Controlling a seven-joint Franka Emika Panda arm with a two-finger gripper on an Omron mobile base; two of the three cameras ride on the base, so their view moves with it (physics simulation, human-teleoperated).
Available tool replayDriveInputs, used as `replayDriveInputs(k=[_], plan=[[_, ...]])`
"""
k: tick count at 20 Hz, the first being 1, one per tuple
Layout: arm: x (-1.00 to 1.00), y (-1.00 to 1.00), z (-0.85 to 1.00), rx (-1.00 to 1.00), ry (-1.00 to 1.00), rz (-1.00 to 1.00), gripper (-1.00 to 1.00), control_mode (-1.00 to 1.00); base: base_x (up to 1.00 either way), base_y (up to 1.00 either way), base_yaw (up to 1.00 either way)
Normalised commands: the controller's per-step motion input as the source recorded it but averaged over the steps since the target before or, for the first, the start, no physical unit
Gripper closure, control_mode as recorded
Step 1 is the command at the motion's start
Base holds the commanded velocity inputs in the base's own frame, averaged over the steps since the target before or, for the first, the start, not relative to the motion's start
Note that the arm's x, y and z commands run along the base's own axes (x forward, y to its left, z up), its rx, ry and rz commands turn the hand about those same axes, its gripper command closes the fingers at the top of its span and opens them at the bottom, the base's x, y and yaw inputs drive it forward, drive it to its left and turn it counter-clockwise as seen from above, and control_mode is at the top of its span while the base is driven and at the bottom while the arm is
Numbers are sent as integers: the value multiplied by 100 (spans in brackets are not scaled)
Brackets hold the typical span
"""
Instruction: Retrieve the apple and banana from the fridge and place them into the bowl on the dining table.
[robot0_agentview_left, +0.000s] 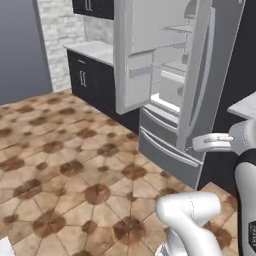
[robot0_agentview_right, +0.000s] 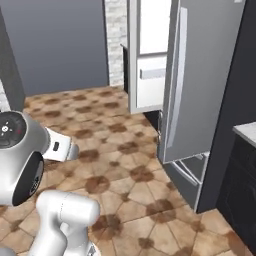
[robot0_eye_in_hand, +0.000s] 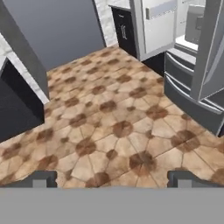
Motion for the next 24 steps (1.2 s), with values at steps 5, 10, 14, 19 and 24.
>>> replayDriveInputs(k=[5,10,14,19,24], plan=[[0,0,0,0,0,0,-100,100,60,24,-52],[0,0,0,0,0,0,-100,100,62,63,-50],[0,0,0,0,0,0,-100,100,64,71,-49],[0,0,0,0,0,0,-100,100,50,62,-47],[0,0,0,0,0,0,-100,100,36,50,-46]])
